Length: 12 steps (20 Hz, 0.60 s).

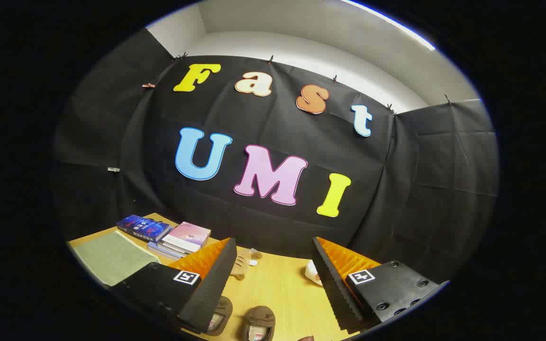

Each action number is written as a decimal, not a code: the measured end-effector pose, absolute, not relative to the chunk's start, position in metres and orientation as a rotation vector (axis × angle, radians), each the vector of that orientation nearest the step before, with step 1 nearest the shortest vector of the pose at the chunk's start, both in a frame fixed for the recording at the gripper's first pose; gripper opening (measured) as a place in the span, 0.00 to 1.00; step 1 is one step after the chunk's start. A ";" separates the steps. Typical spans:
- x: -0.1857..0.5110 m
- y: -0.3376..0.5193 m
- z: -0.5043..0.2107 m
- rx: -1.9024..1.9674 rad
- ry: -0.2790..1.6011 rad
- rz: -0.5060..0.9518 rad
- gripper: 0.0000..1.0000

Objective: Open the storage box then place both shoes into the box .Put the left shoe in first, then the right shoe, with the right side of both shoes facing outward in a uniform manner.

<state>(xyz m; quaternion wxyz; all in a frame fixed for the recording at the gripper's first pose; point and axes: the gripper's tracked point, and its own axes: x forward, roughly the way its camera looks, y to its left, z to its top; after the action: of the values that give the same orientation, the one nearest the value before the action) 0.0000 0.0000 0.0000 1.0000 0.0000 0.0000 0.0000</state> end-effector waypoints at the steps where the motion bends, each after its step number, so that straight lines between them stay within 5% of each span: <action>1: 0.000 0.001 0.000 -0.001 0.002 0.003 0.97; 12: 0.003 0.001 -0.001 0.000 0.007 0.011 0.97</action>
<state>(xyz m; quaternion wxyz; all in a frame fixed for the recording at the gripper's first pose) 0.0027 0.0010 -0.0014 1.0000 0.0000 0.0033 0.0056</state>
